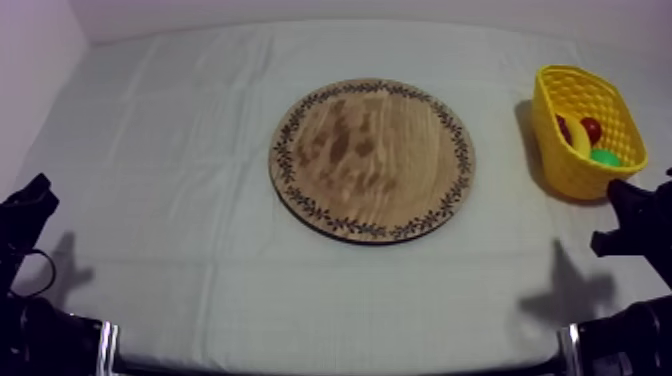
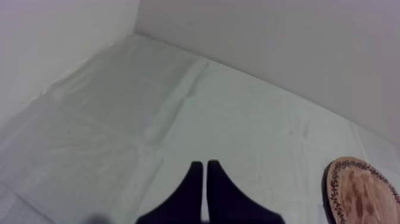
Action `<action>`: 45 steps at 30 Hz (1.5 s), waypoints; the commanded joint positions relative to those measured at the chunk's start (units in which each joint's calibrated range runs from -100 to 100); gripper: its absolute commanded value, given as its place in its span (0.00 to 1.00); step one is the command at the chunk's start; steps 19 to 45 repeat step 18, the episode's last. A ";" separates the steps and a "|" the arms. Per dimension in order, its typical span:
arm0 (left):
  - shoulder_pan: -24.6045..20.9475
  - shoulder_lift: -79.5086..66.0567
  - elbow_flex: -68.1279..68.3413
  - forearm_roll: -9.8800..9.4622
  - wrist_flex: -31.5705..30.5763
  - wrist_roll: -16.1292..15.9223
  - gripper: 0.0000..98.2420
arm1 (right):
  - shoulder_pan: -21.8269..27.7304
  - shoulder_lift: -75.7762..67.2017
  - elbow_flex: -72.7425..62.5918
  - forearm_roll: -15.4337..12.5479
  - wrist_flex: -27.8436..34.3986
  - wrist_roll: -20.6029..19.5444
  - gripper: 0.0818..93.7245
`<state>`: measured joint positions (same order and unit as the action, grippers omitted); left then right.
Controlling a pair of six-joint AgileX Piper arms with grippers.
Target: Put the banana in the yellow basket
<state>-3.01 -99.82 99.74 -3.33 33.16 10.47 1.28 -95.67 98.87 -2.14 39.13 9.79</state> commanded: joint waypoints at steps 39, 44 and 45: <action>0.01 0.00 0.03 0.03 -0.01 0.00 0.00 | -1.04 0.00 0.68 0.46 -1.38 1.89 0.00; 0.01 0.00 0.03 0.03 -0.01 0.00 0.00 | -1.04 0.00 0.68 0.46 -1.38 1.89 0.00; 0.01 0.00 0.03 0.03 -0.01 0.00 0.00 | -1.04 0.00 0.68 0.46 -1.38 1.89 0.00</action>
